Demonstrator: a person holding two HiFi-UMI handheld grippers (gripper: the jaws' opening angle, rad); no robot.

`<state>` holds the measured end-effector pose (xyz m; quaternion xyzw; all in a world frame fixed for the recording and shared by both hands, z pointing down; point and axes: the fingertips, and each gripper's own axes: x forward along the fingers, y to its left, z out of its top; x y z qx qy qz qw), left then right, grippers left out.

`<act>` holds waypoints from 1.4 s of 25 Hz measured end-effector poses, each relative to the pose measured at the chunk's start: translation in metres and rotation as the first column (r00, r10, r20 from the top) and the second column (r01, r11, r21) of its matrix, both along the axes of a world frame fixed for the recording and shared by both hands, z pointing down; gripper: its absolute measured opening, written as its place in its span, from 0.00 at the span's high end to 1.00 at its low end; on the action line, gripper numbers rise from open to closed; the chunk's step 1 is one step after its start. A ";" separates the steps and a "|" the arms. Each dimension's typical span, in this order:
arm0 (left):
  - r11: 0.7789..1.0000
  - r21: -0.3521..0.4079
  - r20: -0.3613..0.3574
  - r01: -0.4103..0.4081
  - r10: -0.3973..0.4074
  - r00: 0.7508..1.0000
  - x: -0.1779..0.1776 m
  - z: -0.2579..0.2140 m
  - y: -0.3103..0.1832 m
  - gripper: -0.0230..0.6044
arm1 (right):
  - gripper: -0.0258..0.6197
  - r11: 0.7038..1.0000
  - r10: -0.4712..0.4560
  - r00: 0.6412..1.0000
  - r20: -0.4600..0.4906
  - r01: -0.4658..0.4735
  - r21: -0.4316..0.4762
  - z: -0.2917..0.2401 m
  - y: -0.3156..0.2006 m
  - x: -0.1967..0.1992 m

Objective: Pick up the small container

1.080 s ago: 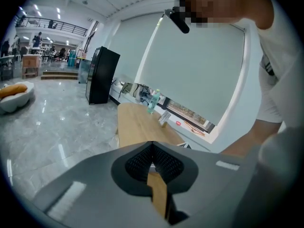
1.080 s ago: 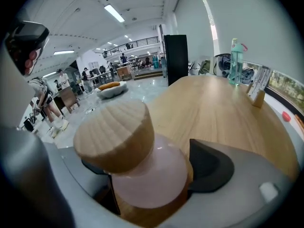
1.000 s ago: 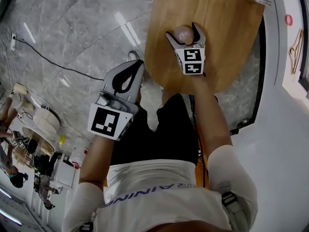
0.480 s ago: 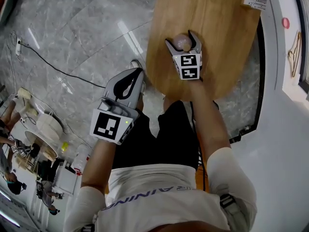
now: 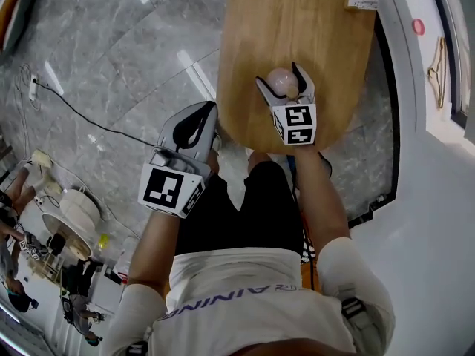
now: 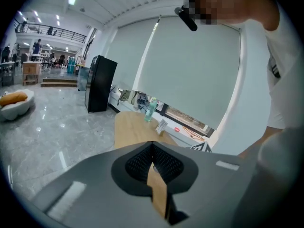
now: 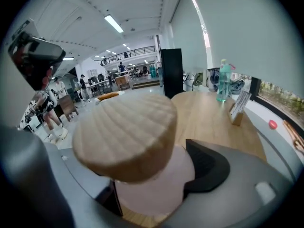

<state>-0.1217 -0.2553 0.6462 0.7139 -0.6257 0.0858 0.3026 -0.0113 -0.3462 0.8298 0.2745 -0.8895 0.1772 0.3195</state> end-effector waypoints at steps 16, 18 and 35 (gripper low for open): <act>0.968 0.219 0.032 -0.120 0.116 0.993 0.033 -0.192 0.002 0.96 | 0.29 0.984 0.107 0.986 0.126 -0.123 0.132 -0.288 0.013 0.054; 0.956 0.263 0.048 -0.134 0.126 0.991 0.031 -0.218 -0.002 0.96 | 0.29 0.977 0.107 0.983 0.149 -0.132 0.166 -0.324 0.011 0.056; 0.868 0.451 0.090 -0.208 0.187 0.978 0.055 -0.359 0.015 0.96 | 0.29 0.953 0.022 0.961 0.276 -0.103 0.284 -0.525 0.057 0.074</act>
